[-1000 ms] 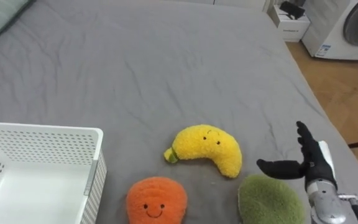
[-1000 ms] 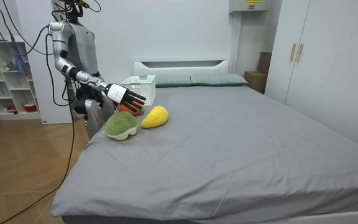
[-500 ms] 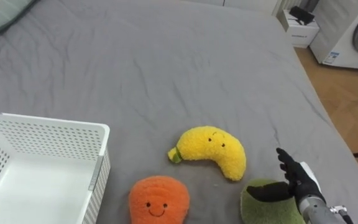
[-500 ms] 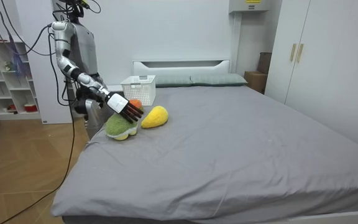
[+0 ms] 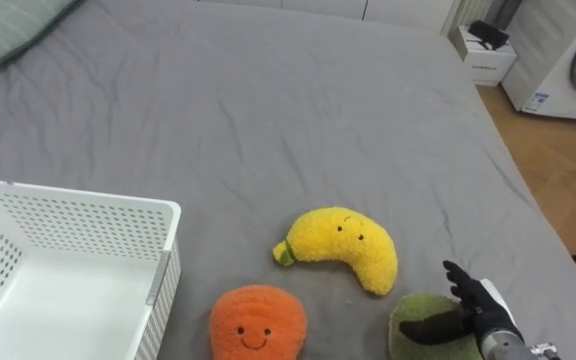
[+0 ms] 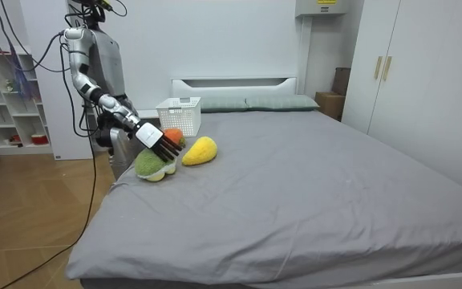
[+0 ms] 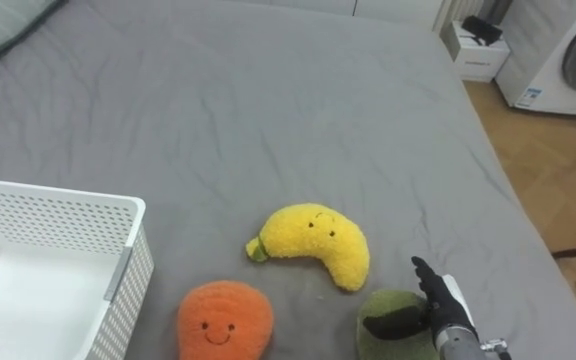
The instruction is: Collect toys from the bed
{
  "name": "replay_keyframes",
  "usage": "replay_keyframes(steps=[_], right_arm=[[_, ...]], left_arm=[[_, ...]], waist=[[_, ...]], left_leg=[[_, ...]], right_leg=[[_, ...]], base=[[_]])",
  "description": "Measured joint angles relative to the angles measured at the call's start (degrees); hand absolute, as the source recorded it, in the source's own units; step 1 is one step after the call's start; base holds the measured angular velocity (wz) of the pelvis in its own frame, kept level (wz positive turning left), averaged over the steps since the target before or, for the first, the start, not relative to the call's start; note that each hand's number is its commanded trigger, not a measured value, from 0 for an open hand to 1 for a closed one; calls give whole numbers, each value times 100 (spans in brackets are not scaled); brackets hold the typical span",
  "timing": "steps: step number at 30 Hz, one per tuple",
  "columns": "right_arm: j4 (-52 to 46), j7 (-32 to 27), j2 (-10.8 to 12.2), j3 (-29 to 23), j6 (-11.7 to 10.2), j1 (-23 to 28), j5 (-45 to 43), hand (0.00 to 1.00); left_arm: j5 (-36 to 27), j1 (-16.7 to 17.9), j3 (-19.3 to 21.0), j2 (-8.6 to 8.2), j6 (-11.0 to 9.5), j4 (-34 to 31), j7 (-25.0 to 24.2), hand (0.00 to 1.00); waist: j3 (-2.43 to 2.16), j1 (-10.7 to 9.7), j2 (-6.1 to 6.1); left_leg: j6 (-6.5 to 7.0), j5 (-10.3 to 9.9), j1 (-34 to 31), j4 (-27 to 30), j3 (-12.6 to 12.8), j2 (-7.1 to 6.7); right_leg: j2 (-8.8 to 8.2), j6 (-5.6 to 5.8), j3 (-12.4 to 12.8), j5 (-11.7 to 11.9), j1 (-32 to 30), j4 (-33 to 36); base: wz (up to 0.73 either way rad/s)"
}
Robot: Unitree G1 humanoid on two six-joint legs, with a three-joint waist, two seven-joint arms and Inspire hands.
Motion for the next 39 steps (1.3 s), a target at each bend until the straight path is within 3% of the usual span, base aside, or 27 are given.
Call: replay_keyframes(steps=[4, 17, 18, 19, 20, 21, 22, 23, 39], right_arm=[[217, 33, 20, 3, 55, -7, -259, 0], [1053, 26, 41, 14, 39, -234, -1440, 0], [1110, 25, 40, 41, 56, -240, -1440, 16], [1140, 25, 40, 62, 74, -241, -1440, 46], [1170, 24, 40, 62, 76, -255, -1443, 65], [1273, 24, 40, 62, 76, -317, -1453, 65], [1340, 22, 40, 65, 79, -370, -1507, 95], [1363, 18, 40, 71, 80, -393, -1540, 100], [1494, -53, -22, 286, 151, -446, -1729, 100]], left_arm=[[50, 0, 8, 13, 29, -77, 0, 0], [75, -16, 7, 17, 29, -69, -8, 0], [75, -17, 4, 16, 32, -70, -8, 0], [75, -30, 3, 17, 35, -70, -6, 0], [75, -32, 2, 16, 35, -73, -6, 0], [75, -32, 2, 17, 37, -75, -5, 0], [76, -33, -2, 20, 42, -76, -4, 0], [81, -33, -2, 21, 45, -76, -4, 0], [188, -99, -35, 43, 73, -55, -7, 0]], waist=[[31, 3, -60], [26, 67, -111], [26, 114, -111], [28, 151, -115], [29, 162, -117], [30, 166, -123], [30, 168, -125], [30, 168, -128], [28, 166, -104]], left_leg=[[0, 0, 0, 15, -72, -10], [0, -2, 29, 0, -85, -9], [-1, -3, 61, -6, -76, -10], [-1, -3, 78, -14, -76, -11], [-1, -3, 81, -14, -78, -12], [0, -3, 85, -14, -79, -12], [0, -3, 81, -10, -101, -12], [0, -4, 80, -9, -104, -12], [0, -4, 48, -13, -134, -11]], right_leg=[[-6, 2, -82, -2, 52, -23], [-2, 2, -125, 0, 103, -76], [0, 2, -124, -1, 117, -77], [-1, 2, -124, -1, 132, -78], [-1, 2, -127, -1, 136, -80], [-2, 3, -128, -1, 138, -80], [-2, 2, -133, -1, 145, -81], [-1, 3, -127, -1, 148, -82], [3, -1, -121, 4, 147, -73]], base=[[8], [1], [-5], [-4], [0], [0], [0], [3], [0]])
